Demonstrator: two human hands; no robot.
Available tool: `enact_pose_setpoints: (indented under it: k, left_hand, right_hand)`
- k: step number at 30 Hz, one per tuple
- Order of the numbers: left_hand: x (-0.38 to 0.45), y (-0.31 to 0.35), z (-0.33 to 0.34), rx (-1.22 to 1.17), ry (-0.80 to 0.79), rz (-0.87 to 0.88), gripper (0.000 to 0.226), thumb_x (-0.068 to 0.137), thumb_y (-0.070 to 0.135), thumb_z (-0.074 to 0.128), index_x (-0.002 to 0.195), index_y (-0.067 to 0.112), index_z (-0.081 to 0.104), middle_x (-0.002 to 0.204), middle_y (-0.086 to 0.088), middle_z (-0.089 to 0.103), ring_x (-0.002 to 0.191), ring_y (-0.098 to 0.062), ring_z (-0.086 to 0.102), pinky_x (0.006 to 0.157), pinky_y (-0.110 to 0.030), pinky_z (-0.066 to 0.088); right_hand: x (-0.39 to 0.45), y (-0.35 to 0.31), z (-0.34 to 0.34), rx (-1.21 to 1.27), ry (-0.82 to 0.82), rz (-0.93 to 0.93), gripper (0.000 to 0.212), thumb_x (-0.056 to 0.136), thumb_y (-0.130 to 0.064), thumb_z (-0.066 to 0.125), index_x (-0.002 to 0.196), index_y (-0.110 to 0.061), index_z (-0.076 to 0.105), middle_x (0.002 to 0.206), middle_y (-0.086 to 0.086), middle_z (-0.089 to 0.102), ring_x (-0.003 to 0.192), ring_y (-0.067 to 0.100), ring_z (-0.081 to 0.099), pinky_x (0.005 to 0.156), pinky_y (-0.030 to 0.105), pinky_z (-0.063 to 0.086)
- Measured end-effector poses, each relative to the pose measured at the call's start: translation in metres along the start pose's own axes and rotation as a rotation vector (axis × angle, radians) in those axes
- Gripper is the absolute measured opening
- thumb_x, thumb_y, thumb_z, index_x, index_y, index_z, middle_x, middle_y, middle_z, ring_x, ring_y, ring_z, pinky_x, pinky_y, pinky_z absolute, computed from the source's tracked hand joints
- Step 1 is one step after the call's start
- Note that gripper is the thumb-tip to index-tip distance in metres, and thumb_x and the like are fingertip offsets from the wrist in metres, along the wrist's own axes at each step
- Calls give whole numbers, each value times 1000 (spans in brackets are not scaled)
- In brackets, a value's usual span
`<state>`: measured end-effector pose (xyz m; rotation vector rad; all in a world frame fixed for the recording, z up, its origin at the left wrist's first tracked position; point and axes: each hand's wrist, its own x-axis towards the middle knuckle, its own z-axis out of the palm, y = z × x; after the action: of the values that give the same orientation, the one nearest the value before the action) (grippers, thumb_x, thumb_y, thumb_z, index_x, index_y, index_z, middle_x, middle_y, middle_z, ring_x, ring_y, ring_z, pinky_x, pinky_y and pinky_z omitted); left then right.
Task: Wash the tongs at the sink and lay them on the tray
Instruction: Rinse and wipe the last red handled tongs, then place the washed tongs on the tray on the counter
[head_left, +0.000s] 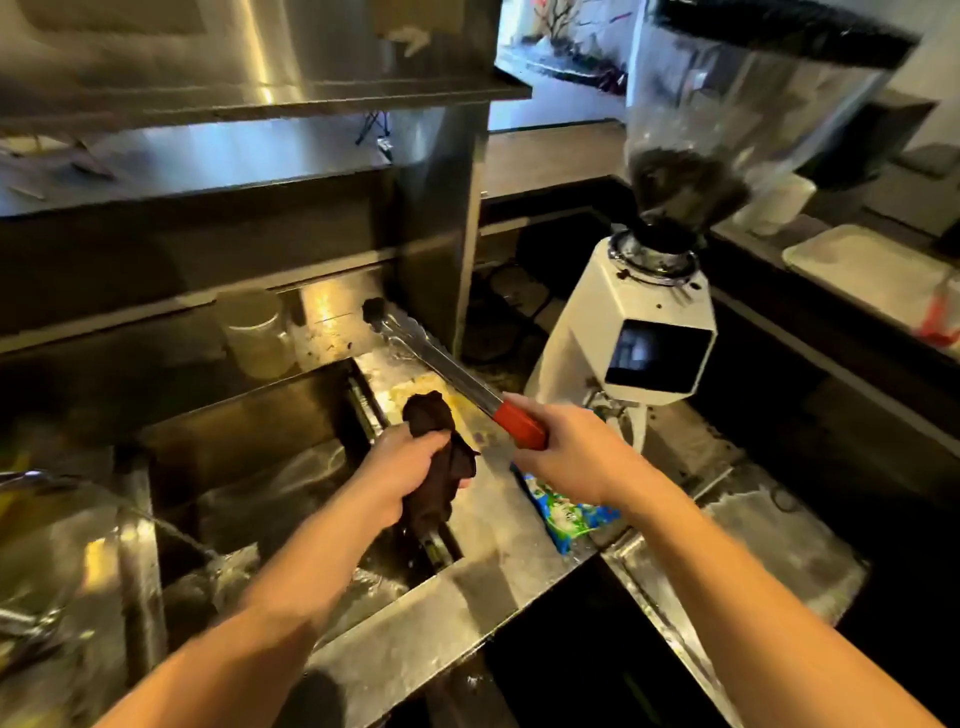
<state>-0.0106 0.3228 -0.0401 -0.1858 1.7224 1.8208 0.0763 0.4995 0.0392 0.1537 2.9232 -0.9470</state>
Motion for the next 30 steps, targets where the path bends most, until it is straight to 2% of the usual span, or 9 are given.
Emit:
enact_pose_setpoints:
  k: [3, 6, 9, 13, 15, 17, 20, 23, 30]
  left_hand:
    - [-4, 6, 72, 31, -95, 20, 13, 99, 11, 54, 88, 6, 62, 62, -19, 68, 46, -28, 67, 46, -28, 53]
    - [-11, 13, 134, 35, -174, 67, 16, 98, 7, 55, 84, 7, 64, 61, -16, 68, 44, -25, 65, 45, -30, 53]
    - [-16, 20, 193, 55, -303, 93, 21, 98, 5, 51, 83, 3, 64, 64, -18, 68, 47, -26, 65, 46, -30, 54]
    - [-18, 22, 274, 99, -438, 102, 15, 97, 10, 54, 89, 4, 65, 71, -18, 73, 58, -31, 70, 64, -43, 58]
    - [-18, 22, 309, 103, -427, 108, 12, 94, 14, 60, 88, 8, 68, 76, -16, 76, 65, -30, 72, 74, -48, 58]
    - [-16, 23, 343, 110, -422, 112, 10, 93, 17, 64, 88, 11, 70, 80, -16, 75, 69, -30, 71, 75, -47, 57]
    - [-10, 27, 383, 105, -418, 103, 11, 93, 17, 65, 89, 9, 70, 71, -16, 75, 59, -28, 72, 55, -35, 58]
    - [-4, 29, 404, 106, -468, 75, 19, 96, 18, 61, 92, 0, 67, 66, -21, 72, 52, -29, 70, 48, -32, 55]
    - [13, 41, 426, 84, -413, 75, 18, 98, 17, 59, 100, 0, 65, 70, -21, 74, 56, -30, 72, 51, -30, 56]
  right_hand:
    - [-26, 37, -41, 79, 45, 29, 68, 75, -29, 60, 141, -42, 50, 73, -23, 57, 56, -11, 53, 55, 13, 38]
    - [-50, 67, -75, 174, 106, 40, 61, 74, -15, 66, 129, -42, 59, 75, -17, 62, 61, -2, 53, 58, 18, 42]
    - [-82, 95, -113, 271, 191, 65, 54, 72, -13, 65, 119, -39, 64, 55, -19, 54, 47, -3, 44, 49, 14, 37]
    - [-129, 136, -163, 406, 283, 159, 40, 80, -2, 68, 92, -41, 66, 57, -12, 56, 51, 8, 54, 49, 22, 44]
    - [-144, 156, -183, 481, 342, 251, 24, 82, -5, 69, 85, -28, 66, 62, -1, 57, 54, 20, 56, 47, 28, 45]
    - [-153, 178, -199, 630, 373, 357, 5, 88, -14, 66, 92, -12, 63, 68, 6, 59, 52, 22, 54, 43, 28, 43]
    - [-152, 216, -220, 972, 415, 491, 20, 95, -35, 53, 100, -16, 58, 69, 3, 59, 47, 16, 49, 40, 24, 37]
    - [-138, 248, -243, 1174, 451, 529, 25, 92, -36, 40, 91, -14, 52, 64, 5, 56, 45, 17, 47, 38, 23, 37]
    - [-68, 290, -306, 987, 472, 681, 18, 91, -27, 37, 99, -15, 48, 73, 9, 51, 48, 15, 48, 39, 23, 42]
